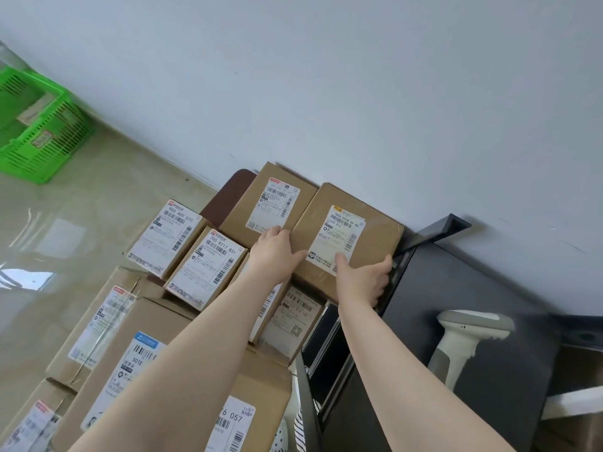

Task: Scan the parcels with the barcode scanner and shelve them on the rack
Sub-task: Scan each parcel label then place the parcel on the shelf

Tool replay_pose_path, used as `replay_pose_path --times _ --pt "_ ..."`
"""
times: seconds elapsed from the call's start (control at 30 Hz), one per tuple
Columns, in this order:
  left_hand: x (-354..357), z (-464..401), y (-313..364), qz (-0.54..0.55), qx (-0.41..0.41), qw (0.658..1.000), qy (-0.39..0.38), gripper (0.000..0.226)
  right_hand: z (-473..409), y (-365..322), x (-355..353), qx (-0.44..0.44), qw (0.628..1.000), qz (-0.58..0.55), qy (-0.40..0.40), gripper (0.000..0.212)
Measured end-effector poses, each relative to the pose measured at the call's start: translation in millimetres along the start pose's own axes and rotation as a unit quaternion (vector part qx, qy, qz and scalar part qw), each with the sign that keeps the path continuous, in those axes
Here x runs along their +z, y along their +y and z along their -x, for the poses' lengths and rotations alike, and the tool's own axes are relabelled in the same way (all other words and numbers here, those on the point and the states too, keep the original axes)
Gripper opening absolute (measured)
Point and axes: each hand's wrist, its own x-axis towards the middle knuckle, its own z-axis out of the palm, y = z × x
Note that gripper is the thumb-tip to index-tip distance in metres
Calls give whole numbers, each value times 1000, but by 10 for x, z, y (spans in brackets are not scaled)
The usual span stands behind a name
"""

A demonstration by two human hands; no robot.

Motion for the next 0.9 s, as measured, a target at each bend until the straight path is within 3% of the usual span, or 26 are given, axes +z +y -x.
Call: replay_pose_path --times 0.13,0.33,0.47,0.6,0.9 --pt "12 -25 -17 27 -16 1000 3 58 20 -81 -4 31 998 -55 -10 110" --pt "-86 37 -6 210 -59 976 16 57 75 -241 -122 33 999 -10 6 102" --pt "-138 97 21 288 -69 954 50 57 166 -210 -243 -9 999 6 37 89" --pt "-191 194 83 327 -71 940 69 53 241 -177 -375 -42 996 -45 61 77" --pt "-463 566 227 420 -43 896 136 51 531 -298 -683 -107 985 -122 60 71"
